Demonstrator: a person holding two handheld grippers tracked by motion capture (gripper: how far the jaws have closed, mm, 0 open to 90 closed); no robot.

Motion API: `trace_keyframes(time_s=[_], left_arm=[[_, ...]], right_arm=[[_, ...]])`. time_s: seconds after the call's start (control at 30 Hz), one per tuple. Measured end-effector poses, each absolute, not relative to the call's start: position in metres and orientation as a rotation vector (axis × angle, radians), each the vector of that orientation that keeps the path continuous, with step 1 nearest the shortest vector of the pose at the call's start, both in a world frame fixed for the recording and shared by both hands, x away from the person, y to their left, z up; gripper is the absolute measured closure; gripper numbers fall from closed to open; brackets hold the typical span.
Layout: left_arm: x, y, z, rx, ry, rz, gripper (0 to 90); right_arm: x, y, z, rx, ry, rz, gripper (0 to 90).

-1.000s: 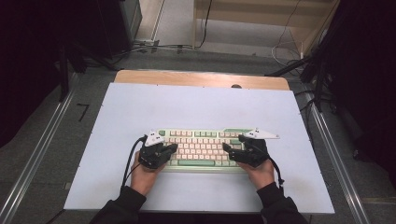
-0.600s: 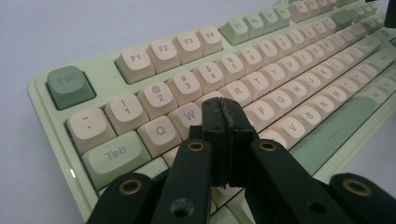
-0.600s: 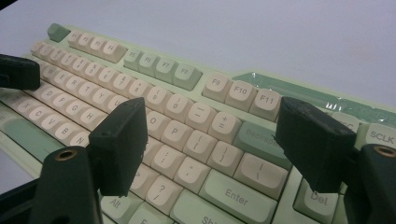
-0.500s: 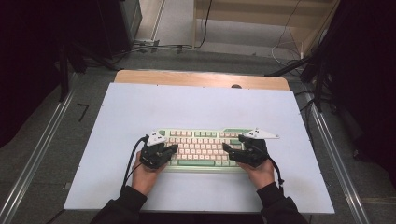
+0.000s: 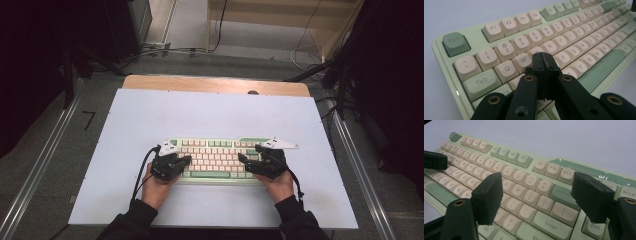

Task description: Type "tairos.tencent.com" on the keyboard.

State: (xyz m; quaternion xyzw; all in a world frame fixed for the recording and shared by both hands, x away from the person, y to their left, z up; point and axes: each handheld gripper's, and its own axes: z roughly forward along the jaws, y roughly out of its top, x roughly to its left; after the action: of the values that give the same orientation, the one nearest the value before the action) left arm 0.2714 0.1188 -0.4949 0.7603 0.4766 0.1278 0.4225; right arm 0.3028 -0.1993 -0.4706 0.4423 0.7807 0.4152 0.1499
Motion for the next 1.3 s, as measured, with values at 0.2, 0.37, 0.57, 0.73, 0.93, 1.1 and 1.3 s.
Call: trace_keyframes(time_s=[0.2,0.37,0.57,0.73,0.93,1.1,1.3], left_arm=[[0.266,0.123,-0.486,1.817,1.163,0.362,65.4],[0.261,0.124,-0.48,1.775,1.172,0.471,40.3],[0.262,0.124,-0.48,1.779,1.192,0.484,32.9],[0.262,0.125,-0.48,1.777,1.2,0.489,32.8],[0.262,0.126,-0.48,1.783,1.214,0.492,32.8],[0.262,0.127,-0.48,1.782,1.217,0.496,31.7],[0.262,0.127,-0.48,1.774,1.222,0.498,31.6]], right_arm=[[0.303,-0.201,-0.47,1.273,2.237,1.197,23.7],[0.303,-0.202,-0.47,1.273,2.236,1.199,23.7],[0.302,-0.202,-0.469,1.271,2.237,1.199,23.8],[0.301,-0.201,-0.469,1.27,2.248,1.204,25.3],[0.298,-0.2,-0.467,1.25,2.252,1.213,29.8],[0.297,-0.2,-0.467,1.246,2.258,1.217,32.6],[0.294,-0.199,-0.467,1.233,2.264,1.217,35.4]])
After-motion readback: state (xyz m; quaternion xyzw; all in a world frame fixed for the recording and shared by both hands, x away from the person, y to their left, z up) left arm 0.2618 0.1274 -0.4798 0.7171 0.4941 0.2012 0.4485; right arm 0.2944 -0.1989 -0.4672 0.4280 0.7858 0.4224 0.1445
